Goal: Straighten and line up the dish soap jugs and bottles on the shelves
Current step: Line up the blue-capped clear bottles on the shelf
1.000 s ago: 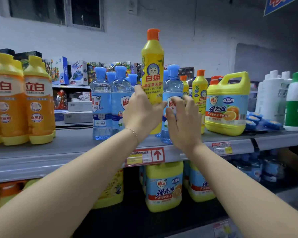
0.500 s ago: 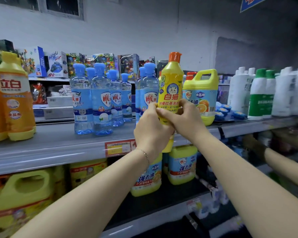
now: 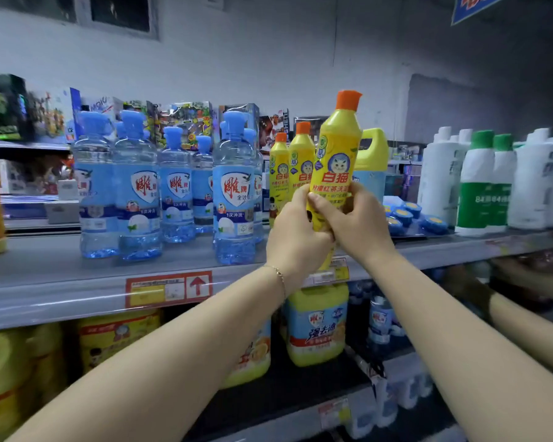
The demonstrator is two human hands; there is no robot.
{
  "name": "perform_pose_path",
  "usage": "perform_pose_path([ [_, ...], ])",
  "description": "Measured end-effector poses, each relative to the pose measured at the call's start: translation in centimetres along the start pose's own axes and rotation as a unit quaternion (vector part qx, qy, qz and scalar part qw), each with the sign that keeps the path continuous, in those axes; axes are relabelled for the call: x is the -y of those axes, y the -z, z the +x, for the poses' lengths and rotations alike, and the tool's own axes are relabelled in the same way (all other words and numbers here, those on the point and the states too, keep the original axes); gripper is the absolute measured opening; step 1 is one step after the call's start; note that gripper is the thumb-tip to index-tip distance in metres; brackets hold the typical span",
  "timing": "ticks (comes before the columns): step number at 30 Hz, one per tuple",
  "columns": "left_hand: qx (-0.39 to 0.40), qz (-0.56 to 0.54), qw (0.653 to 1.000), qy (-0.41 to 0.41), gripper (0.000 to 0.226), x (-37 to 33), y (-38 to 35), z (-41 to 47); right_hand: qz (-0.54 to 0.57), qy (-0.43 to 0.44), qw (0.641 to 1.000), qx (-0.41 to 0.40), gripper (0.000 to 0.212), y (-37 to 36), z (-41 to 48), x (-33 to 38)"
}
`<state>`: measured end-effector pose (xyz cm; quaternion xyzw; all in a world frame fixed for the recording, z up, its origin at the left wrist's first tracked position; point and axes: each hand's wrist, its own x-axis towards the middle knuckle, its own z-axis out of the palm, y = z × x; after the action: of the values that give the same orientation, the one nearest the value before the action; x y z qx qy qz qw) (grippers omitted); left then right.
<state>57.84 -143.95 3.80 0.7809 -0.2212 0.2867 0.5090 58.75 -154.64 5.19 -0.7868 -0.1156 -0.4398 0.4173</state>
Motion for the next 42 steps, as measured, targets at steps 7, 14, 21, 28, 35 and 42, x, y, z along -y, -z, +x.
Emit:
perform_pose_path([
  [7,-0.035,-0.018,0.999,0.017,0.068,1.4,-3.3,5.8,-0.037,0.026,0.999,0.029,0.052,-1.4,5.7,-3.8],
  [14,-0.047,0.051,0.997,0.036,0.039,3.1,-4.5,8.0,-0.084,0.06,0.994,0.02,0.054,-4.4,7.6,-6.2],
  [21,-0.022,0.105,0.991,0.076,0.04,4.2,-5.0,8.2,-0.121,0.081,0.989,0.027,0.076,-5.6,7.6,-7.9],
  [28,-0.048,0.134,0.987,0.076,0.051,4.1,-4.9,8.0,-0.185,0.128,0.972,0.067,0.065,-3.7,6.7,-7.7],
  [35,-0.092,0.368,0.921,-0.086,0.038,3.6,-5.1,7.6,-0.239,0.195,0.951,-0.012,0.026,0.0,5.8,-9.4],
  [42,-0.036,0.456,0.865,-0.206,0.017,3.4,-6.2,6.1,-0.2,0.046,0.973,-0.102,0.05,2.1,6.3,-11.8],
])
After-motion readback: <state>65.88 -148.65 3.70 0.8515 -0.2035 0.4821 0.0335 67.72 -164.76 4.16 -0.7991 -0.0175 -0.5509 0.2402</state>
